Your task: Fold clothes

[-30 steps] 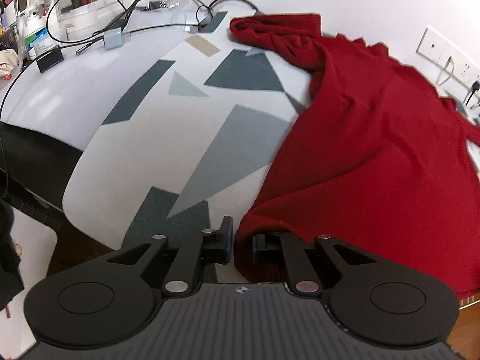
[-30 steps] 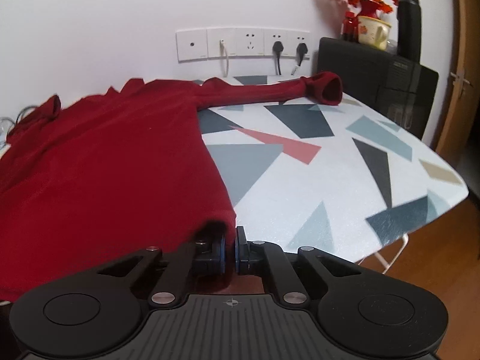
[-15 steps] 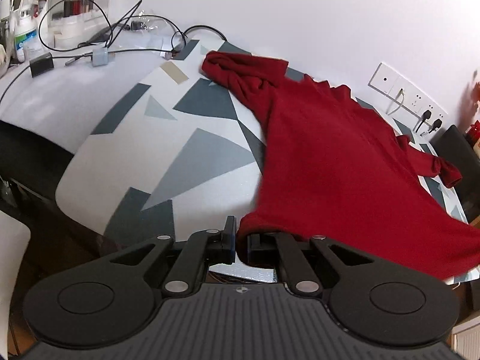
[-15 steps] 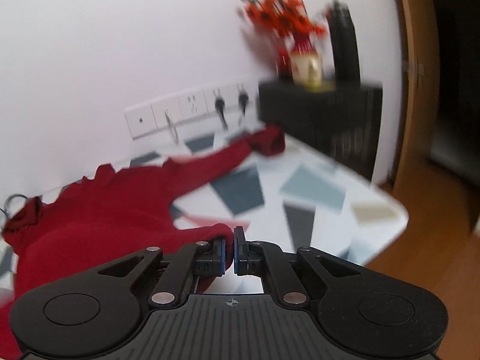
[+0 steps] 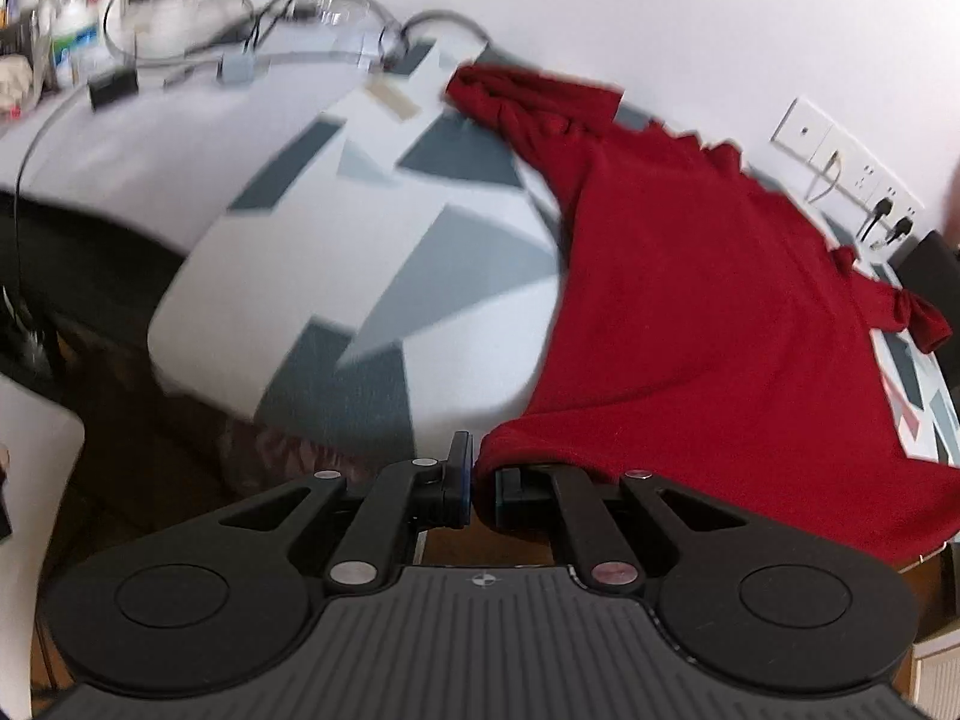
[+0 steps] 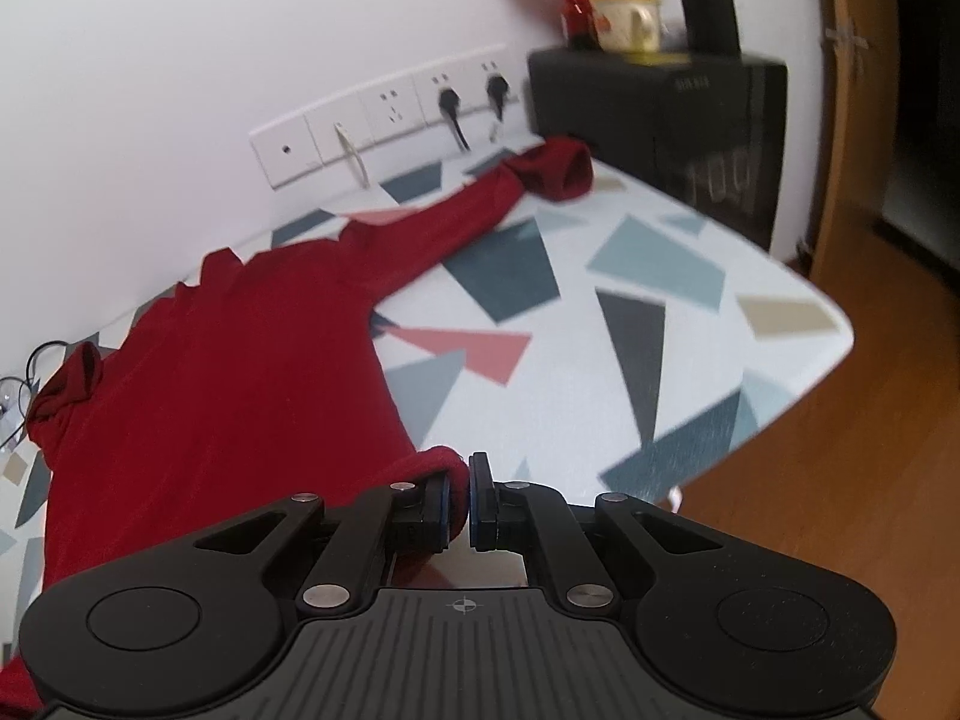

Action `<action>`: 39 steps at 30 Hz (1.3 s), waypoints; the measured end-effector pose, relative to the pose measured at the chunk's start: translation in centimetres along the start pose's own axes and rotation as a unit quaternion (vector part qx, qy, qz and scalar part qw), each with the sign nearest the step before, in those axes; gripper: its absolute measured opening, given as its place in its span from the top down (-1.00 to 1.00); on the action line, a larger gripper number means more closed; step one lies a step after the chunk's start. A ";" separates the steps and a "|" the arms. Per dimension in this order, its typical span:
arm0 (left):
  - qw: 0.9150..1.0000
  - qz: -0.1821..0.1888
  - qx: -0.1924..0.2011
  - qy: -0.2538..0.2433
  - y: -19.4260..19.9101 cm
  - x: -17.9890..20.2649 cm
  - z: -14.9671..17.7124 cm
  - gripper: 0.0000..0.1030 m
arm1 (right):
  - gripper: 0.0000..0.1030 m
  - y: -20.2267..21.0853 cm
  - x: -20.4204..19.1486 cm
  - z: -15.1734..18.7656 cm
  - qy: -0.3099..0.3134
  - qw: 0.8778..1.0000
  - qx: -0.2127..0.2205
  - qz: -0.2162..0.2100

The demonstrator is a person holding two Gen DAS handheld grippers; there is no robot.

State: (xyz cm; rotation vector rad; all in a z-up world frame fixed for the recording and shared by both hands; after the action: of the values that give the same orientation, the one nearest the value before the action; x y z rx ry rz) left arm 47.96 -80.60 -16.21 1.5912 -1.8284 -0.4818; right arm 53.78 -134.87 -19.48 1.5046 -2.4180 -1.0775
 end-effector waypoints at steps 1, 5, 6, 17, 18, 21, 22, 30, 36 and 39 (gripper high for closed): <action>0.999 0.010 0.029 -0.018 1.1 0.7 -1.0 0.86 | 0.91 0.3 0.1 -0.4 -0.013 1.000 0.010 -0.002; 0.989 0.049 0.108 -0.089 4.5 3.4 -3.5 0.86 | 0.91 4.0 -0.4 -3.4 -0.018 0.993 0.113 -0.024; 0.989 0.055 0.100 -0.093 4.3 3.5 -3.2 0.86 | 0.91 4.3 -0.3 -3.8 -0.019 0.993 0.118 -0.026; 0.997 0.037 0.002 -0.074 0.0 2.8 -1.7 0.86 | 0.90 -0.1 0.9 0.5 0.001 1.000 -0.004 0.010; 0.996 0.039 0.023 -0.073 0.3 3.3 -3.8 0.86 | 0.90 -0.9 0.8 0.4 0.004 1.000 -0.009 0.011; 0.993 0.045 0.087 -0.068 1.2 4.8 -10.1 0.87 | 0.91 -4.0 0.3 -1.5 -0.002 1.000 -0.026 0.010; 0.991 0.047 0.109 -0.066 1.5 5.3 -12.2 0.87 | 0.91 -4.9 -0.4 -3.1 -0.002 1.000 -0.022 0.004; 0.958 0.065 0.276 -0.051 5.0 9.2 -28.4 0.87 | 0.91 1.4 -11.1 -23.2 -0.004 0.969 0.212 -0.128; 0.961 0.101 0.243 -0.083 6.8 8.5 -21.2 0.87 | 0.91 3.7 -9.7 -22.8 -0.019 0.964 0.226 -0.139; 0.975 0.097 0.180 -0.087 5.7 6.5 -14.2 0.87 | 0.91 2.1 -6.4 -17.7 -0.022 0.979 0.171 -0.107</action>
State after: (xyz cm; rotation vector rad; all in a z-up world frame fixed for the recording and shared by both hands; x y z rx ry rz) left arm 53.25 -83.82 -0.76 1.6159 -2.2802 -0.2139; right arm 63.01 -138.14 -3.26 1.8994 -2.6247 -0.7569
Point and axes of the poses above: each gripper's, at about its wrist camera, not at the fingertips, and y roughly against the way its jaws point, x to its right, z to its underside, the point moved 6 cm from there along -y, roughly the way its jaws point, and after that the axes turned 8 degrees about x, right-handed, at the moved point
